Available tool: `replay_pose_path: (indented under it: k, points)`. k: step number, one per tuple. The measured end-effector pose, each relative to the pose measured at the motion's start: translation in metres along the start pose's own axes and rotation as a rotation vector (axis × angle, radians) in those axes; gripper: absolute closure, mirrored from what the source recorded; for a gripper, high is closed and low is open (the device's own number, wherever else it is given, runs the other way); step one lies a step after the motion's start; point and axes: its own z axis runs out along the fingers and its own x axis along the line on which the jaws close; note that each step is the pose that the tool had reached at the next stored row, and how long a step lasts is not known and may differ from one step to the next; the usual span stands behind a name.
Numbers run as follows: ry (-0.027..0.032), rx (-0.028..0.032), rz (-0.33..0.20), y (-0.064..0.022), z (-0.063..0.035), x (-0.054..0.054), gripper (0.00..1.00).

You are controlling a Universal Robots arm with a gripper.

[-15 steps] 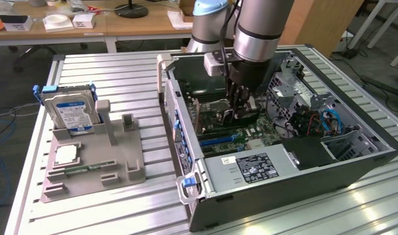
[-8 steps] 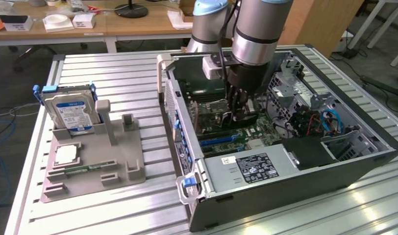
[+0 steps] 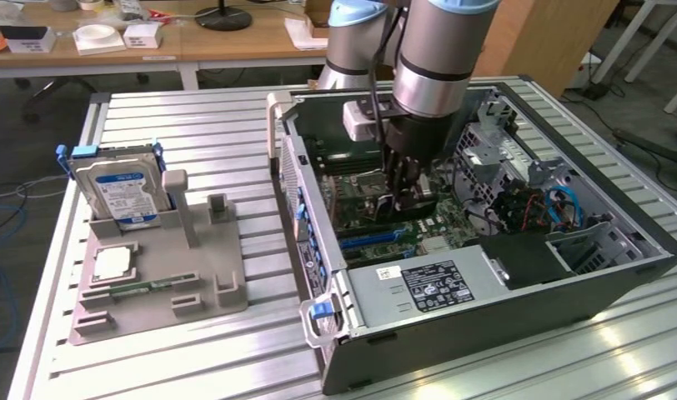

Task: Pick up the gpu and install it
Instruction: 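Insert the gpu into the slot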

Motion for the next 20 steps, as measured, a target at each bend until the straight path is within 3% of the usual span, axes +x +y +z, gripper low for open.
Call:
replay_pose_path:
  k: [20]
  points:
    - [0.0038,0.0001,0.0,0.0085,0.0166,0.002,0.73]
